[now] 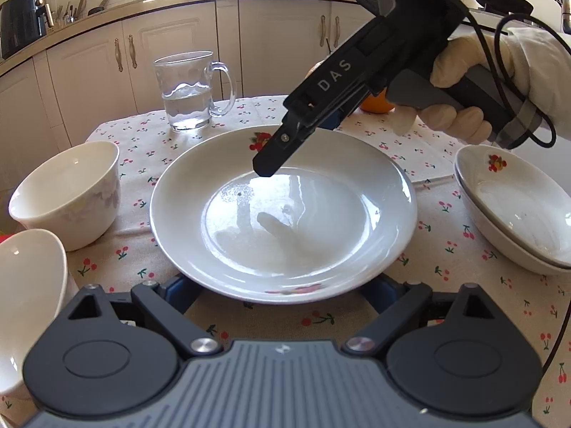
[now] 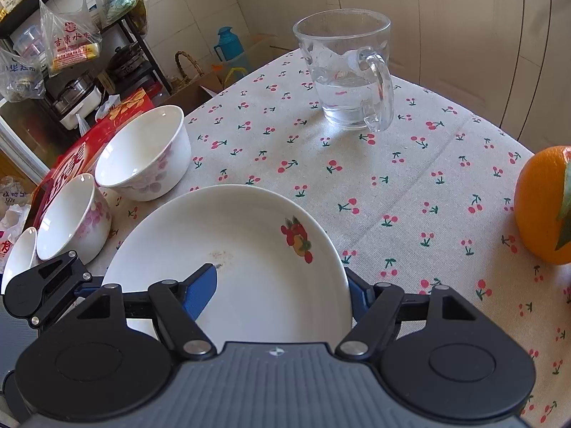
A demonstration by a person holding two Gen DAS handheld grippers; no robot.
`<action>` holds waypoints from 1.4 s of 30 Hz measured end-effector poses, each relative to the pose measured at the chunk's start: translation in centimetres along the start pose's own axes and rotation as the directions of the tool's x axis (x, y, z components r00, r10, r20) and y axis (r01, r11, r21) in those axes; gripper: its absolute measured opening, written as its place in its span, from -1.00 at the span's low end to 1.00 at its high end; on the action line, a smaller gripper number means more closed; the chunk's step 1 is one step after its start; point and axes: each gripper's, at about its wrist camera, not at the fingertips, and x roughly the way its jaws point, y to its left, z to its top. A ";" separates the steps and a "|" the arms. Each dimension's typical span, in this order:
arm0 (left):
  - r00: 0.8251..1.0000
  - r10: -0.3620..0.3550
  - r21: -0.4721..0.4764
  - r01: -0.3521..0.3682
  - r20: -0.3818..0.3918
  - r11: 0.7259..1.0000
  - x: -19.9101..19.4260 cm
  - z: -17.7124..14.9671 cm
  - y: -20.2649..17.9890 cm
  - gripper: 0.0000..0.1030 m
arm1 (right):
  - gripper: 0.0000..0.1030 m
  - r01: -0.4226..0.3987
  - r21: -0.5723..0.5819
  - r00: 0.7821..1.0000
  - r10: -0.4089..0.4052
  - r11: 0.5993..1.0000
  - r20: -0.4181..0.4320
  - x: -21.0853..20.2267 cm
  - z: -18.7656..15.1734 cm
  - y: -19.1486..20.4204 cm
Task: Organize plates and bowls
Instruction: 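Close the right gripper on the rim of the cherry-decal plate, then lift the plate with the right gripper and carry it toward the stacked plates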
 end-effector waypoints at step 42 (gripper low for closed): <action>0.995 -0.102 0.199 0.101 -0.007 0.975 -11.9 -3.2 -4.6 0.82 | 0.54 0.034 0.104 0.995 -0.044 0.994 0.093 -10.4 -11.7 10.7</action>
